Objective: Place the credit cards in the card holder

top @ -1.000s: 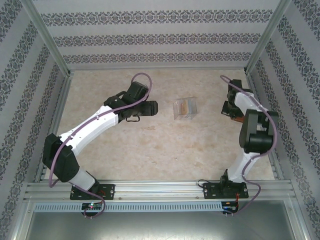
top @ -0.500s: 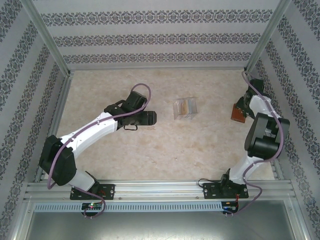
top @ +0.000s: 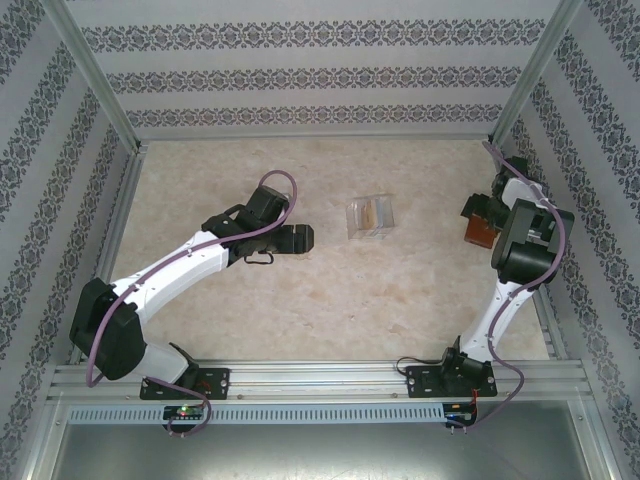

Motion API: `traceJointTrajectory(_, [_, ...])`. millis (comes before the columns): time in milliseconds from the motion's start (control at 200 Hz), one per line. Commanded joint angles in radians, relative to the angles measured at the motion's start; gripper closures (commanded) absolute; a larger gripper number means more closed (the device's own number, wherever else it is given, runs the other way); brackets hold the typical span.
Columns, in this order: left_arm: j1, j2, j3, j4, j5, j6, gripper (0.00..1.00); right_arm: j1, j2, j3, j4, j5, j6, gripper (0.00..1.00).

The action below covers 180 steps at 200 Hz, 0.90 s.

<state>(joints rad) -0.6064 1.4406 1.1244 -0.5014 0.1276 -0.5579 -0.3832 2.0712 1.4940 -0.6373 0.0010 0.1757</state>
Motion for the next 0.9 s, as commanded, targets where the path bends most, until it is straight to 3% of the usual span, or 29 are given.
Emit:
traceJointTrajectory(0, [0.010,0.003,-0.004,0.045,0.022,0.012,0.16,0.030,0.021,0.017,-0.081,-0.022,-0.036,0.08])
traceJointTrajectory(115, [0.010,0.012,-0.001,0.042,0.033,0.015,0.16,0.060,0.010,0.001,-0.127,-0.037,-0.033,0.12])
traceJointTrajectory(430, [0.010,0.021,-0.046,0.069,0.077,0.017,0.15,0.108,-0.206,-0.293,-0.062,-0.252,0.046,0.25])
traceJointTrajectory(894, [0.010,0.041,-0.144,0.120,0.168,0.000,0.14,0.519,-0.433,-0.528,-0.037,-0.280,0.158,0.25])
